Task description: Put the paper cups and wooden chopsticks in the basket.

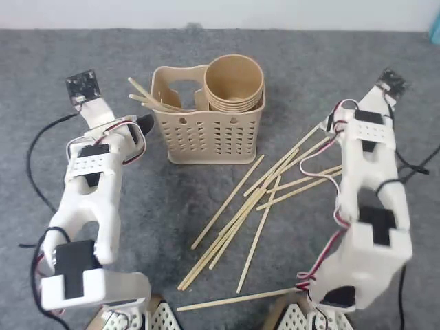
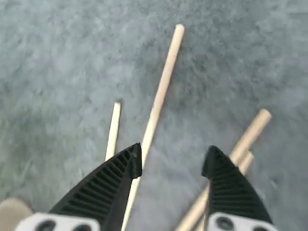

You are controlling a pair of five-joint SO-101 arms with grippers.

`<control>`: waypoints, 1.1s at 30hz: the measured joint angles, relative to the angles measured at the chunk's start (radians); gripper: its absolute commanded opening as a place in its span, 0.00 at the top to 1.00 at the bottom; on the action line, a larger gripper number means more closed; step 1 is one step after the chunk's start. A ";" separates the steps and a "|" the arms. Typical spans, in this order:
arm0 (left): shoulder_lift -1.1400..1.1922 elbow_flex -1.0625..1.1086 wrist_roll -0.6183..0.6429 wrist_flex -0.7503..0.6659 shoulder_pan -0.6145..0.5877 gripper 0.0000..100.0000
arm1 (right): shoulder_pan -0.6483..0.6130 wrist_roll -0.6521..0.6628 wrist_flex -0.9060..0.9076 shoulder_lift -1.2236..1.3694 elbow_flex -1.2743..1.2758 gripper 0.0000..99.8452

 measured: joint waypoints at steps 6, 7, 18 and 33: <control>0.000 0.000 0.000 0.000 0.000 0.68 | 0.046 -0.006 -0.002 0.264 -0.232 0.79; 0.000 0.000 0.000 0.000 0.000 0.68 | 0.051 -0.006 0.020 0.302 -0.285 0.80; 0.000 0.000 0.000 0.000 0.000 0.68 | 0.072 -0.002 0.465 0.644 -0.904 0.99; 0.000 0.000 0.000 0.000 0.000 0.68 | 0.129 0.097 0.930 0.729 -1.272 0.99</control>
